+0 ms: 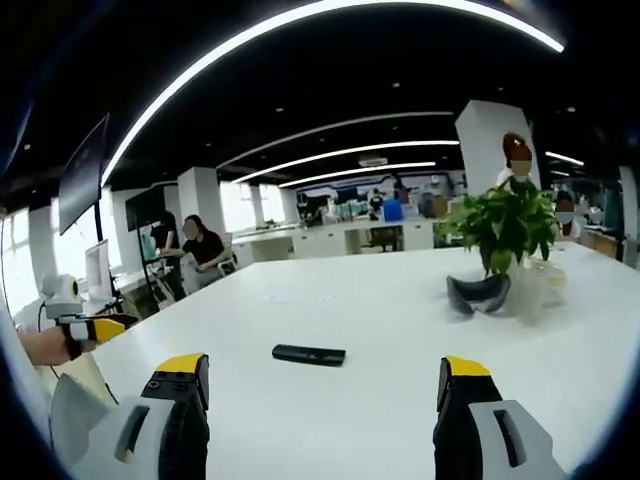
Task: Press the specified remote control buttons in sequence, fully releasing each button before pressing the next.
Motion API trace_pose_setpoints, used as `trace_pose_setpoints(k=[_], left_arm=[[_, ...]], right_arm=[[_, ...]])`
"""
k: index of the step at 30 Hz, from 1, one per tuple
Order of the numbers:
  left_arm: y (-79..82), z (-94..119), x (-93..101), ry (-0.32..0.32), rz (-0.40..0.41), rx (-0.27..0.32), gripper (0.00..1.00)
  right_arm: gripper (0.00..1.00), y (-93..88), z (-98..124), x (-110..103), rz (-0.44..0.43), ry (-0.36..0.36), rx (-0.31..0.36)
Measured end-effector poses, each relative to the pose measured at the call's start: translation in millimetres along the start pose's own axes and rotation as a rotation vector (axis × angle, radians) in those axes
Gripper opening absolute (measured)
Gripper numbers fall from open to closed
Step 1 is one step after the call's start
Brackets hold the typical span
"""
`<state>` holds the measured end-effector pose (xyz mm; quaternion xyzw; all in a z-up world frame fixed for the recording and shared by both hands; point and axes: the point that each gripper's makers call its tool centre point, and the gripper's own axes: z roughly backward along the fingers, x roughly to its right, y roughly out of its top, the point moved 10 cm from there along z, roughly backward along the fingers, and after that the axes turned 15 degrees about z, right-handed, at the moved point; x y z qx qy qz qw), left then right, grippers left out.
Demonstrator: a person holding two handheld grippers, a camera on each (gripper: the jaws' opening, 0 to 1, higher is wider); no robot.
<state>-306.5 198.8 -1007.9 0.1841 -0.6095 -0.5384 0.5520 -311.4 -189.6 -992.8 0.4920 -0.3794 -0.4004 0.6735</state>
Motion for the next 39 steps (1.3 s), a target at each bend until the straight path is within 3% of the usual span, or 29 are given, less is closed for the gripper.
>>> trace_pose_setpoints(k=[6,11,15,25,28,34,39], left_arm=[[9.7,-11.8,-4.2,-0.024,-0.055,-0.047,1.0],[9.6,-25.4,-6.7,-0.06,-0.164,-0.169,1.0],[8.2,-40.8,-6.6,-0.099,-0.146,-0.256,1.0],[21.8,-85.2,-1.8,-0.179,-0.279,-0.369,1.0],[19.9,-99.0,-1.8,-0.197,-0.338,-0.419,1.0],[12.0,-124.6,-5.9,-0.229,-0.326,-0.472,1.0],[3.9,-151.0,-9.4,-0.264,-0.406,-0.574,1.0]], right_arm=[[0.94,-0.5,-2.4,0.4,0.002,0.003,-0.007],[0.94,1.0,-3.3,0.9,0.001,0.002,-0.004],[0.94,1.6,-4.2,0.9,0.006,0.002,-0.007],[0.93,-1.1,-6.1,0.4,0.016,0.007,-0.03],[0.93,-2.2,-5.4,1.1,0.027,0.006,-0.04],[0.93,-6.5,-2.4,2.7,0.041,0.015,-0.072],[0.92,-14.6,-0.3,-0.5,0.08,0.042,-0.137]])
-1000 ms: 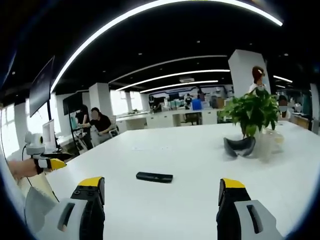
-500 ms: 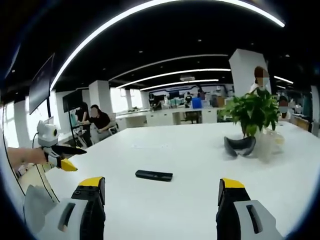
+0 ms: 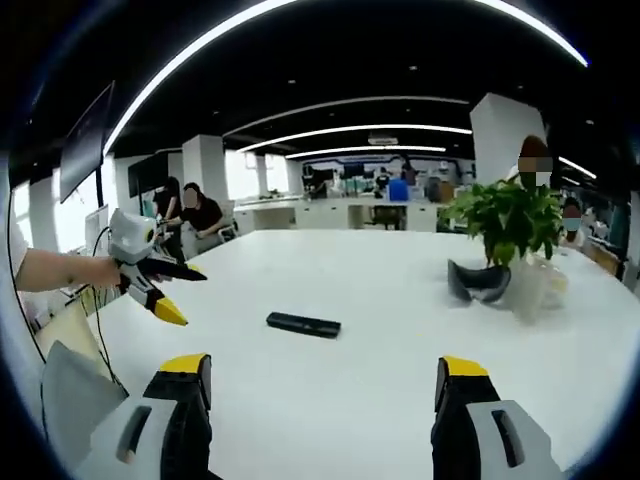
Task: Press the specified remote control buttons in sequence, fully releasing each button before pressing the next.
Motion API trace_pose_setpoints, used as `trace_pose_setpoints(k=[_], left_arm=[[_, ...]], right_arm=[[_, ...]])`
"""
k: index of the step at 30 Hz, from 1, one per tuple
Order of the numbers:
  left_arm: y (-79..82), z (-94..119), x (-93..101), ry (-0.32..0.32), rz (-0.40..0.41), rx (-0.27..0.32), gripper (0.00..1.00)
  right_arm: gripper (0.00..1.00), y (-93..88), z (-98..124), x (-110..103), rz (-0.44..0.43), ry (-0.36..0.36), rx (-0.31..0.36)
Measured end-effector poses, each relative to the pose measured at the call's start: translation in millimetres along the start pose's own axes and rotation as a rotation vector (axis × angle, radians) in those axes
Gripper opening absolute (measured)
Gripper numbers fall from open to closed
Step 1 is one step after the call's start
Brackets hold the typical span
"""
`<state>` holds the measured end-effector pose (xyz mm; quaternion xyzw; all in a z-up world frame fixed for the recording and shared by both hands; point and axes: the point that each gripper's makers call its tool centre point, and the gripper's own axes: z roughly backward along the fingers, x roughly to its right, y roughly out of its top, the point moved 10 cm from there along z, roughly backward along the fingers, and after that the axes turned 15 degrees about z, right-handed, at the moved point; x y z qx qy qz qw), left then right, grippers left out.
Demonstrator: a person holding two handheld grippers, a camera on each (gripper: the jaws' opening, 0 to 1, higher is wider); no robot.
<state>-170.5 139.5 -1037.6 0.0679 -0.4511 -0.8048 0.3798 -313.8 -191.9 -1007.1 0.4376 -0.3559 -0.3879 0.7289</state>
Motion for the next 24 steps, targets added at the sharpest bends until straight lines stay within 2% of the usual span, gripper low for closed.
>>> trace_pose_setpoints(k=[4,7,8,12,15,20,24], left_arm=[[6.0,-15.3,-4.3,-0.032,-0.021,-0.041,1.0],[10.2,-31.3,-10.8,-0.04,-0.091,-0.125,1.0],[11.9,-36.2,-12.2,-0.04,-0.1,-0.126,1.0],[17.0,-60.7,-19.1,-0.077,-0.106,-0.159,0.96],[19.7,-77.6,-22.1,-0.086,-0.084,-0.192,0.97],[25.6,-101.1,-28.1,-0.09,-0.139,-0.261,0.97],[31.8,-116.7,-34.6,-0.109,-0.095,-0.288,0.97]], right_arm=[[0.92,-2.3,2.2,-2.7,-0.012,0.015,-0.006],[0.92,-2.7,3.8,-3.3,-0.006,0.015,-0.016],[0.92,-2.8,4.2,-3.0,-0.005,0.016,-0.018],[0.91,-0.3,8.8,0.0,-0.013,0.014,-0.003],[0.9,-2.7,11.0,1.1,-0.015,0.004,-0.01],[0.88,-9.1,14.4,1.0,-0.034,-0.003,-0.034],[0.85,-9.8,15.6,2.6,-0.037,0.0,-0.041]])
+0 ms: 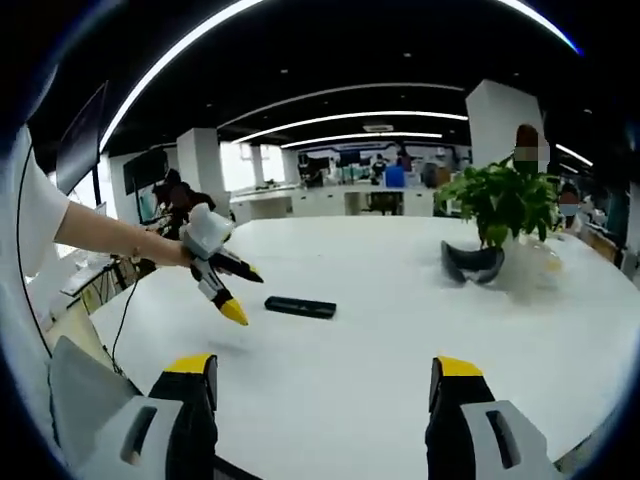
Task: Press the specified remote control buttons in sequence, fully releasing each button before pressing the next.
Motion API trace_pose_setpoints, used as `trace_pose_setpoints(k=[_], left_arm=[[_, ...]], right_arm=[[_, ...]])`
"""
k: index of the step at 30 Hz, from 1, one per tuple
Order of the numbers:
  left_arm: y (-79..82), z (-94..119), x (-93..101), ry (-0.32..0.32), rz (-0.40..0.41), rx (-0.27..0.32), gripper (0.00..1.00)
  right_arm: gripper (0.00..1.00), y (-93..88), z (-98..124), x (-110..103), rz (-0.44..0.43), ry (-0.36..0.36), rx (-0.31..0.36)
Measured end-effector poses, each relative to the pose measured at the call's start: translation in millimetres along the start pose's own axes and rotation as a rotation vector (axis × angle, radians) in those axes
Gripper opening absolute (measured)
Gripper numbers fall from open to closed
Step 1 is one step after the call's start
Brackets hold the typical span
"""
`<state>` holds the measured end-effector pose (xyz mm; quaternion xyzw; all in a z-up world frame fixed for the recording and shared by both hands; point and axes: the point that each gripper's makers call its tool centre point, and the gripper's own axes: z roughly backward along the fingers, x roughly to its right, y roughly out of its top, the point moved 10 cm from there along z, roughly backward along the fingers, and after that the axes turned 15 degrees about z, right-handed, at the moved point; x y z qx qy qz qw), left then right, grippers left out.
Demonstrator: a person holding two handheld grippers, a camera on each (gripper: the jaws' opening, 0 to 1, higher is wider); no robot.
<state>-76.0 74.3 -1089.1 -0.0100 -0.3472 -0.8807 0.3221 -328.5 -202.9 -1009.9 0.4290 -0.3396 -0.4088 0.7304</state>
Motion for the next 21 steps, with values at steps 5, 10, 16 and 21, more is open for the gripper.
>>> trace_pose_setpoints(k=[5,10,16,21], left_arm=[[9.3,-15.0,-11.7,-0.004,0.044,-0.015,0.97],[11.0,-28.1,-18.3,0.022,-0.007,-0.076,0.97],[18.4,-41.9,-20.5,0.049,-0.191,-0.155,0.91],[30.0,-46.6,-24.9,0.032,-0.21,-0.145,0.83]], right_arm=[[0.75,-3.4,5.9,0.2,-0.055,-0.001,0.021],[0.71,-8.6,9.3,-0.1,-0.073,-0.011,0.006],[0.66,-7.0,7.7,5.4,-0.075,-0.02,0.009],[0.61,-4.1,4.2,8.9,-0.066,-0.022,0.016]])
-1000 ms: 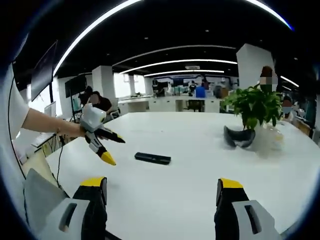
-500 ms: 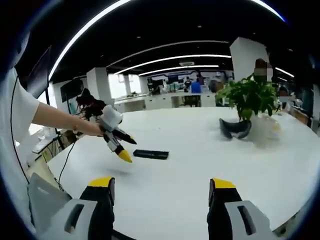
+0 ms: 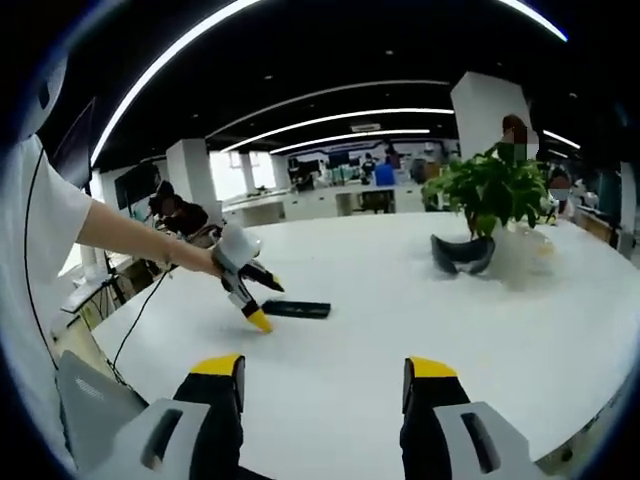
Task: Press the specified remote control buttons in sequence, fully releasing each button before pressing the next.
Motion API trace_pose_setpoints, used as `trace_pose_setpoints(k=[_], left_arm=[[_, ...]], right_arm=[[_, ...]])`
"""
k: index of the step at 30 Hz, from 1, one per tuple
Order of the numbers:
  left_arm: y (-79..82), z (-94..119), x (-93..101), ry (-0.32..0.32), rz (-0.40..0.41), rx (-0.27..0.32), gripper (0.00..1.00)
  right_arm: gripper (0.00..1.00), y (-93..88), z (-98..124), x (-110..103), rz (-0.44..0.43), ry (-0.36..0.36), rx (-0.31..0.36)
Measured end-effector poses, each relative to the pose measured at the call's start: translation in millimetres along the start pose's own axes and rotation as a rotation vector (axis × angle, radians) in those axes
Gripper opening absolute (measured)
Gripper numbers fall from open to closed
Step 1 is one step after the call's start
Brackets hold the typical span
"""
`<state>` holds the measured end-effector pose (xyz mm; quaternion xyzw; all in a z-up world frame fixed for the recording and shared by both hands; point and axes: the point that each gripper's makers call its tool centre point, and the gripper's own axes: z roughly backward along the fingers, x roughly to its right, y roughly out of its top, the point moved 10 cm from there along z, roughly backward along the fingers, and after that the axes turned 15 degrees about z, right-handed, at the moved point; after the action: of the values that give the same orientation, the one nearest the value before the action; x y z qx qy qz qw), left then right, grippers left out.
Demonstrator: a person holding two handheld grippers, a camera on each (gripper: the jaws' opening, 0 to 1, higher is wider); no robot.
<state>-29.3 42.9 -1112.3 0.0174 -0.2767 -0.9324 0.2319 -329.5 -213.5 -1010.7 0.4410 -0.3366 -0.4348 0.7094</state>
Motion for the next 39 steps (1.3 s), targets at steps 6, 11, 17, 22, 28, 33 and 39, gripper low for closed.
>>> trace_pose_setpoints(k=[6,11,17,22,28,33,39], left_arm=[[6.9,-3.5,-3.6,-0.04,-0.033,-0.019,0.62],[11.7,-5.0,1.0,-0.059,-0.101,-0.024,0.38],[10.4,-6.5,2.1,-0.066,-0.112,-0.045,0.24],[3.5,-3.3,9.2,-0.073,-0.12,-0.061,0.24],[-5.4,1.4,22.4,-0.081,-0.139,-0.073,0.24],[-15.8,5.8,38.2,-0.078,-0.128,-0.068,0.24],[-30.6,11.9,57.6,-0.09,-0.128,-0.056,0.24]], right_arm=[[0.54,-0.8,-1.6,4.0,-0.004,-0.003,0.004],[0.44,-1.9,-1.3,6.5,-0.016,0.009,0.018],[0.43,-0.6,-2.6,8.1,-0.02,0.004,0.032],[0.43,1.0,-5.1,7.0,-0.01,0.009,0.036],[0.43,3.1,-8.5,5.4,0.008,0.02,0.041],[0.43,7.0,-10.4,1.6,0.016,0.026,0.047],[0.42,12.5,-15.1,-3.2,0.042,0.055,0.048]])
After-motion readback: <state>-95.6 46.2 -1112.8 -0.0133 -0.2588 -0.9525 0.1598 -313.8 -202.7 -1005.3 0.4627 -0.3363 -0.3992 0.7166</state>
